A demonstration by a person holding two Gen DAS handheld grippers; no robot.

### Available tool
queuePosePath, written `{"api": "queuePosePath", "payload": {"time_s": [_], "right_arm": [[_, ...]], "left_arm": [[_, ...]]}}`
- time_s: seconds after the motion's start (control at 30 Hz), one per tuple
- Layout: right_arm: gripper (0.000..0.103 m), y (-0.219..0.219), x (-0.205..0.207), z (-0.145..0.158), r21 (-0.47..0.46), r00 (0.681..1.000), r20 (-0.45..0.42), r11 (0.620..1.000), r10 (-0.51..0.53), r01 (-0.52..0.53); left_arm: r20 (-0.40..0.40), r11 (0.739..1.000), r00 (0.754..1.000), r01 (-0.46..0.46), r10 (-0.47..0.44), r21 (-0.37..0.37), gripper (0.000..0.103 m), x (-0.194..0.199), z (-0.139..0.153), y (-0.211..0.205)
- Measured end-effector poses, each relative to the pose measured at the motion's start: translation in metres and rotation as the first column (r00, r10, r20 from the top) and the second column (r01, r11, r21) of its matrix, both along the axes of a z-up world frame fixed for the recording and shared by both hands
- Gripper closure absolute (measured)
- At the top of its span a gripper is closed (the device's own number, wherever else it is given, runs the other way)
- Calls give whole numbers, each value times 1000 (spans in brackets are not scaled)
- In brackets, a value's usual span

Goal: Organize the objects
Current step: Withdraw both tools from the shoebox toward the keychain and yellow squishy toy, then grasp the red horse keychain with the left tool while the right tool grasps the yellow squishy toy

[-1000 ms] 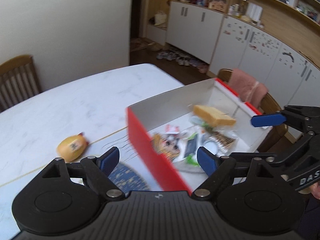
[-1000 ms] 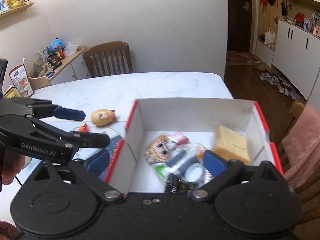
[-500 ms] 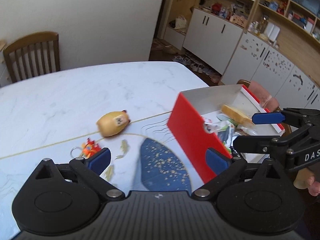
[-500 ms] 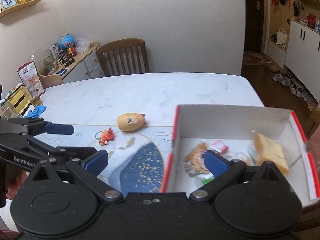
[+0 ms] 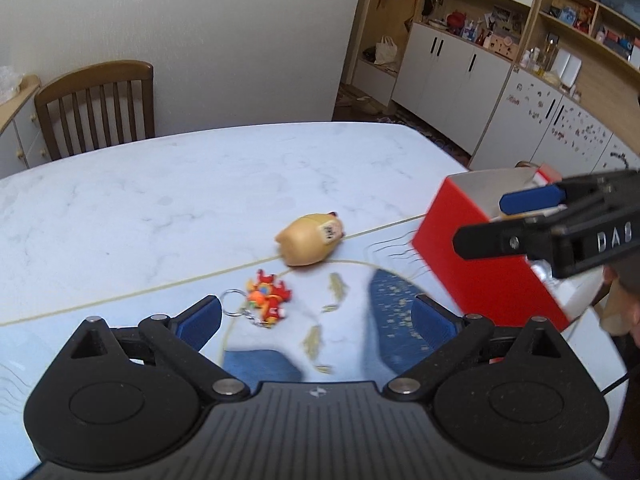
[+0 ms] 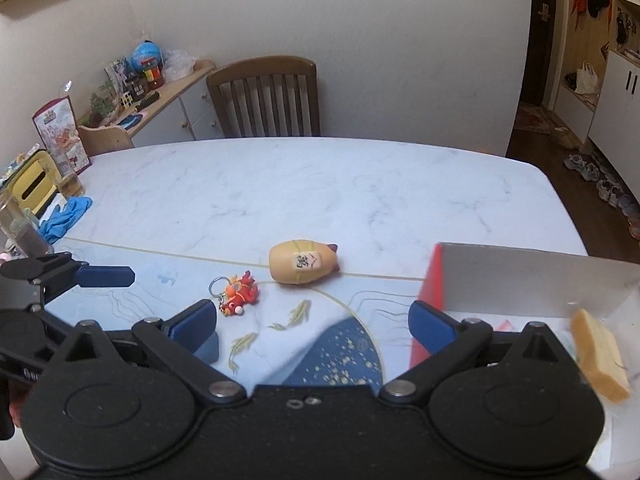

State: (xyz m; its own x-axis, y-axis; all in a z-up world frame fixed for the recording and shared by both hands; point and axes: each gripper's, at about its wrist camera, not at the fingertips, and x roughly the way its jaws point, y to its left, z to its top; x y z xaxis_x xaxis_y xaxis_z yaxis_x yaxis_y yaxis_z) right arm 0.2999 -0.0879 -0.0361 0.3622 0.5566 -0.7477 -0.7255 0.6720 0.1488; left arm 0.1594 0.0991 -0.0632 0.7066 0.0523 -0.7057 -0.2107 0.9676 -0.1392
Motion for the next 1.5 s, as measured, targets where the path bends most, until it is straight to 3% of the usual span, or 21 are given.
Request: {"api": "queuePosePath", "payload": {"time_s": [0.23,0.37,0.97,1.13,1.27,1.5], "right_arm": [[1,36,13,-20,-51,1000,16,999,16,-15],[1,51,24,-34,-69,1000,5,998,12,-12],[5,85,62,-81,-116,1000,-21,993,8,-10],[6,89,65,-87,-112,999,-33,993,30,-34],[7,94,66,-91,-111,998,-42,993,37,-42],[11,101,70,-97,-115,998,-51,992,48,-54]], "left_arm": [[-31,999,999,-24,25,47,2,16,-29,19],[-24,999,999,-36,37,38,2,25,-43,23],[7,989,998,-62,62,132,4,57,-84,4],[0,988,998,-67,68,137,13,62,-90,5],[-19,989,998,-63,66,132,34,65,-96,5],[-19,989,998,-65,68,135,47,66,-102,4]]}}
